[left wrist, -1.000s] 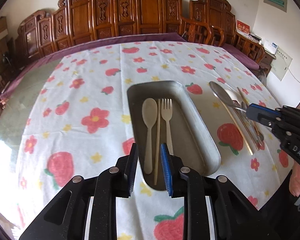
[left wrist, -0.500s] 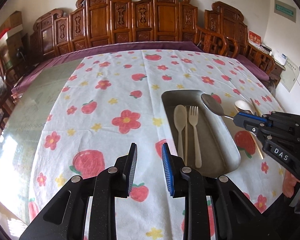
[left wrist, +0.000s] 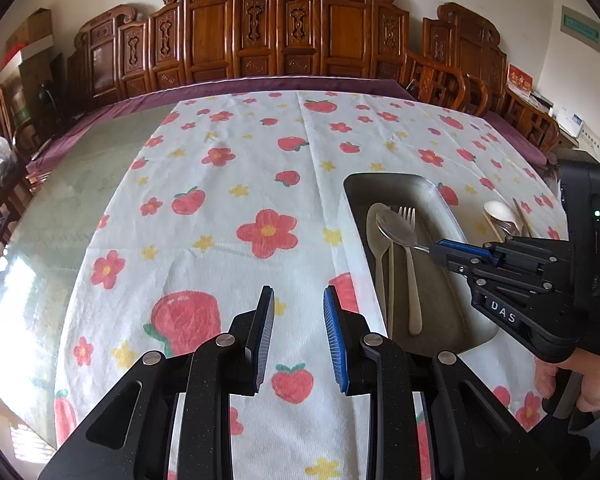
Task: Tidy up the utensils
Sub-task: 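Lower the steel spoon into the tray and open the right tool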
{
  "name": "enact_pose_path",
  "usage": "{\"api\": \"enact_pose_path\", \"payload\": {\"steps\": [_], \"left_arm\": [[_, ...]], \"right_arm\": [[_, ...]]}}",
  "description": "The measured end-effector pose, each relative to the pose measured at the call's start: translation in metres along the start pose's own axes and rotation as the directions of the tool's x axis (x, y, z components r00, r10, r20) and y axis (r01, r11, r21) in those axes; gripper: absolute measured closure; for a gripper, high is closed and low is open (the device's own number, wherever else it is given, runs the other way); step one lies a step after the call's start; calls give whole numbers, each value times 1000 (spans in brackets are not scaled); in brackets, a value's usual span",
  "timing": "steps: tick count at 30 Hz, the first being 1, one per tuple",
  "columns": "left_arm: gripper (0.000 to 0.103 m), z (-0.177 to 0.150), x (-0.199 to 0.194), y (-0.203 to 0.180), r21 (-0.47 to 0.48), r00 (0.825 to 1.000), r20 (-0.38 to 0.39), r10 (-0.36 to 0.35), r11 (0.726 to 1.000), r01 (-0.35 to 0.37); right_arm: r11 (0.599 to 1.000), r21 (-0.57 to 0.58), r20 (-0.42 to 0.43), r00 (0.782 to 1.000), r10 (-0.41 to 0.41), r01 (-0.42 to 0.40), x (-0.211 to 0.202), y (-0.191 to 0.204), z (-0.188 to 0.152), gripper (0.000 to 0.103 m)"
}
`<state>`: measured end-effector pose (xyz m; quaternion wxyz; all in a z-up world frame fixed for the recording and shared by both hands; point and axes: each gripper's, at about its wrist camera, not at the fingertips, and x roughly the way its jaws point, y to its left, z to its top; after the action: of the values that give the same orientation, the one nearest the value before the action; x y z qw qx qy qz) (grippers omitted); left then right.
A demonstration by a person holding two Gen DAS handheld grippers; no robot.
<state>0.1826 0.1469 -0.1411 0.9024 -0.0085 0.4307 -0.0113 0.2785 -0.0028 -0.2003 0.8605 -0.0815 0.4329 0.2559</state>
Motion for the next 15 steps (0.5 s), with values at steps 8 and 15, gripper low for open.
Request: {"api": "enact_pose_path", "payload": {"steps": [8,15], "left_arm": [[79,-1,0,-5,8,1000,-1,-9,1000,9],[79,-1,-3,-13,21,1000,2,-19,1000,19]], "right_arm": [[1000,9,-39,999,6,-6,20,3,0,96],[999,38,-45,998,37,-36,21,-3,-3,95]]}}
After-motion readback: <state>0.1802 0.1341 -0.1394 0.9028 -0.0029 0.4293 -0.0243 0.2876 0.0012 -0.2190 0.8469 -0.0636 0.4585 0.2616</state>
